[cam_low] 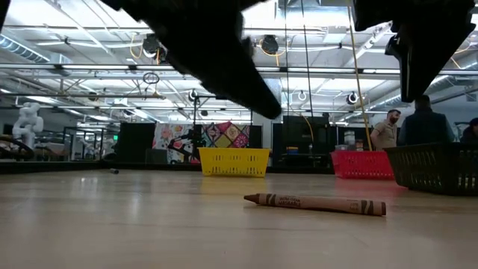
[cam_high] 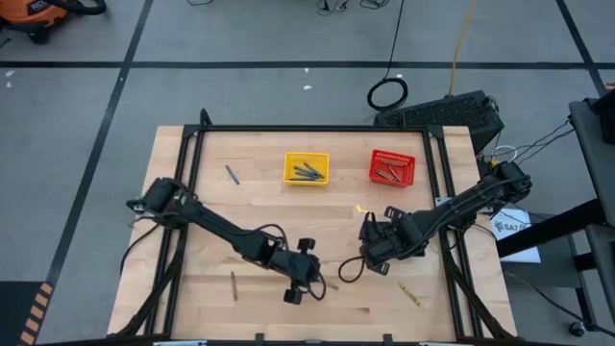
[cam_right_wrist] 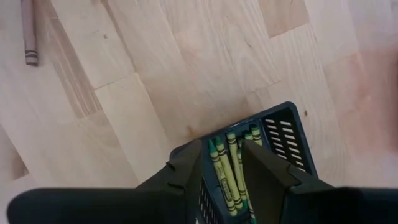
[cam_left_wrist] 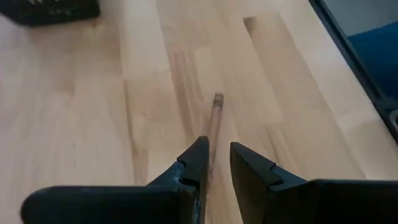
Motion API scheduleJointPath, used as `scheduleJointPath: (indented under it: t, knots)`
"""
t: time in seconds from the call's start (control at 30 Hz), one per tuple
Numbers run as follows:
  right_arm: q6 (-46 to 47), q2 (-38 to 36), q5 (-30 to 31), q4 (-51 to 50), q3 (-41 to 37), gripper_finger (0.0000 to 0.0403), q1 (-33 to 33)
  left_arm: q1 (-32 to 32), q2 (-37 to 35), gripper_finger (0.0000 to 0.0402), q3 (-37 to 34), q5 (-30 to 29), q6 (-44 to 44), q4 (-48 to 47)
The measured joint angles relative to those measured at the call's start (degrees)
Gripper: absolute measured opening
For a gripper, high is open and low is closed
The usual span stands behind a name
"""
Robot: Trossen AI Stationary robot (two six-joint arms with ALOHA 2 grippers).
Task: Sort crayons
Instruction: Put the brown crayon into the red bin
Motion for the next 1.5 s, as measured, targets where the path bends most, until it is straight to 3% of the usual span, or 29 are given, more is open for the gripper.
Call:
scheduleJointPath:
  t: [0.3, 1.27, 1.5]
  knots:
    - [0.0, 0.0, 0.0, 0.13, -0.02, 0.01, 0.0, 0.83, 5.64, 0.007, 2.84, 2.33, 0.6, 0.82]
    - [-1.07, 0.0, -0.14, 0.33, -0.04, 0.01, 0.0, 1.86, 11.79, 0.0069, 2.85, 4.18, 0.0, 0.75]
    - [-1.07, 0.0, -0.37, 0.4, -0.04, 0.01, 0.0, 2.03, 11.65, 0.0013, 2.76, 4.46, 0.54, 0.34]
